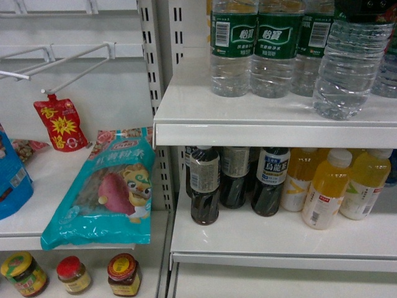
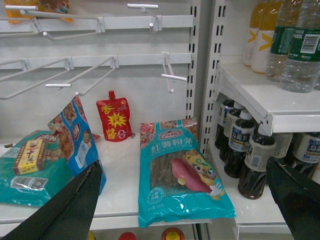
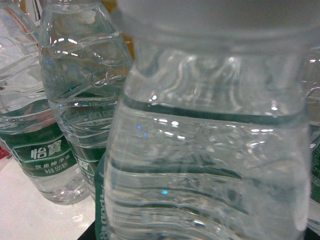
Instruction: Move water from second to third shelf
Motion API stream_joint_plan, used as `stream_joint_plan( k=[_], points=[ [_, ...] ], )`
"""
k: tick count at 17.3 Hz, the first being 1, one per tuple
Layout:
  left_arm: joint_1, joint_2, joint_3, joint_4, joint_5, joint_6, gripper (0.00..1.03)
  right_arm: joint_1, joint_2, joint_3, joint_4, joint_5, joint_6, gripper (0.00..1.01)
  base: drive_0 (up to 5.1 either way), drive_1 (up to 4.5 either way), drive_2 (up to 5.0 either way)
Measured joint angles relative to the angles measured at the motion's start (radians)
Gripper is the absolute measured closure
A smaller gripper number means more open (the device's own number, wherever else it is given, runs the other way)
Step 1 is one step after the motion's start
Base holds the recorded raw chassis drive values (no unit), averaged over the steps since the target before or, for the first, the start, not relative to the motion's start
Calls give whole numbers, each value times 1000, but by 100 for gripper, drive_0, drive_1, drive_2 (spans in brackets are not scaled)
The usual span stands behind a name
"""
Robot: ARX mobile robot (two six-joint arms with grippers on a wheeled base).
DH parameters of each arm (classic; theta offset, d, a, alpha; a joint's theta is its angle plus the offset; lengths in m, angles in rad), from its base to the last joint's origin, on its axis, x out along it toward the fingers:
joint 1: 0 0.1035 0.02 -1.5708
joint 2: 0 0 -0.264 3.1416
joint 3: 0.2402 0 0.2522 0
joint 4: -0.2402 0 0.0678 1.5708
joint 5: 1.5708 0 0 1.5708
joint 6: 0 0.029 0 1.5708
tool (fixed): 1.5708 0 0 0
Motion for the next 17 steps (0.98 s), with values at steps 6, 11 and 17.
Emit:
stream_joint_plan(
  k=[6, 11, 17],
  points=[
    [0, 0, 0, 0, 0, 0, 5, -14, 10, 6, -3, -1, 13, 59, 0, 0, 0],
    [0, 0, 0, 0, 0, 0, 5, -15, 11, 13, -12, -2, 16, 59, 0, 0, 0],
    [0, 0, 0, 0, 0, 0, 5, -27, 19, 16, -13, -8, 19, 3, 0, 0, 0]
  ],
)
